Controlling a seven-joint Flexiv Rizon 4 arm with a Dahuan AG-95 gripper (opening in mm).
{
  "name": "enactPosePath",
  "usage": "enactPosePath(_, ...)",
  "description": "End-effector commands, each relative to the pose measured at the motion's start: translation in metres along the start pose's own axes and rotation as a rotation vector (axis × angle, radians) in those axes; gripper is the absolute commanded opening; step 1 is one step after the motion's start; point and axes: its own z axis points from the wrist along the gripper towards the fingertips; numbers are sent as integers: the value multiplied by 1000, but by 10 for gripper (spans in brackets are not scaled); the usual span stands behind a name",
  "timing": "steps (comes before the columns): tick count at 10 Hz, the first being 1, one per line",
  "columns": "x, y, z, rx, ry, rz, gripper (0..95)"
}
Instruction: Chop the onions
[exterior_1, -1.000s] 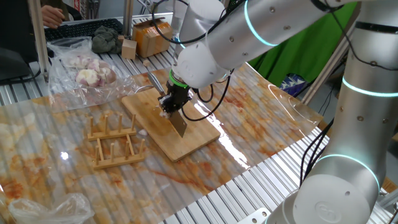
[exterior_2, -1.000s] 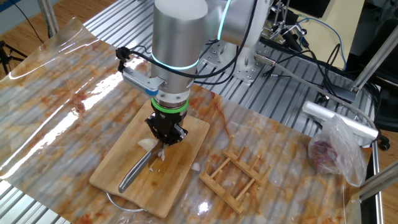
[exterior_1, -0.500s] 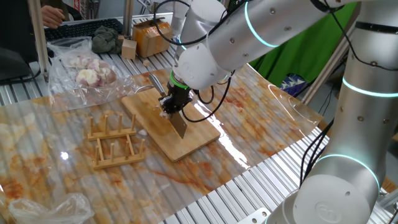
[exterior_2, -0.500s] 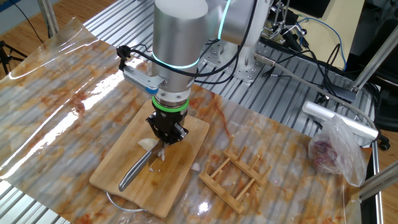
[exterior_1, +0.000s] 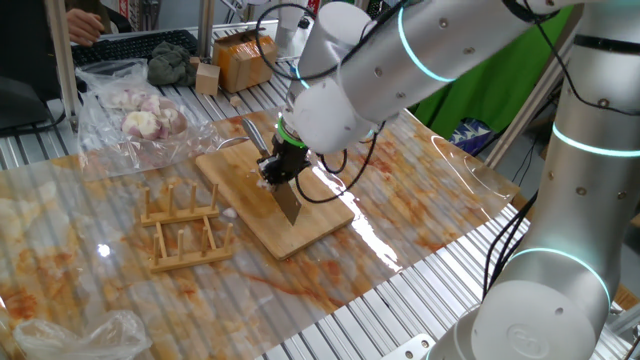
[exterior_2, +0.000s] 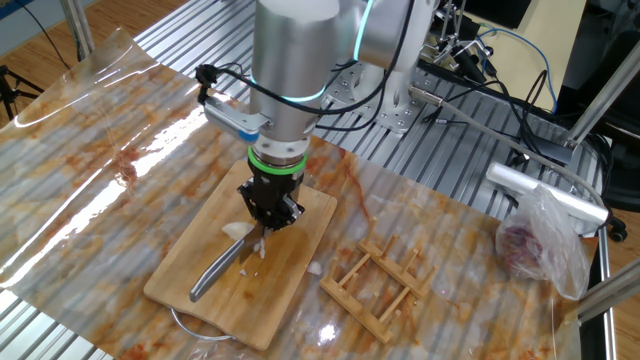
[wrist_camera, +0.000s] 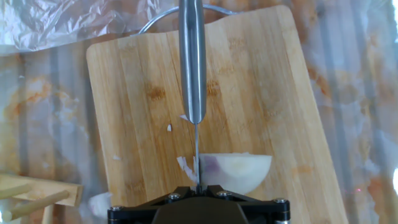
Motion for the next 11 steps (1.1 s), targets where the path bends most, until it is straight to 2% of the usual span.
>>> enactPosePath(1,-1,2,-18,7,62,-8,0)
enactPosePath(4,-2,0,-37,39,72,-18,0)
enactPosePath(5,-3,-6,-45,47,78,-38,0)
enactPosePath(10,-2,-14,-43,44,82,-48,0)
enactPosePath(11,-1,-14,-38,37,85,-49,0)
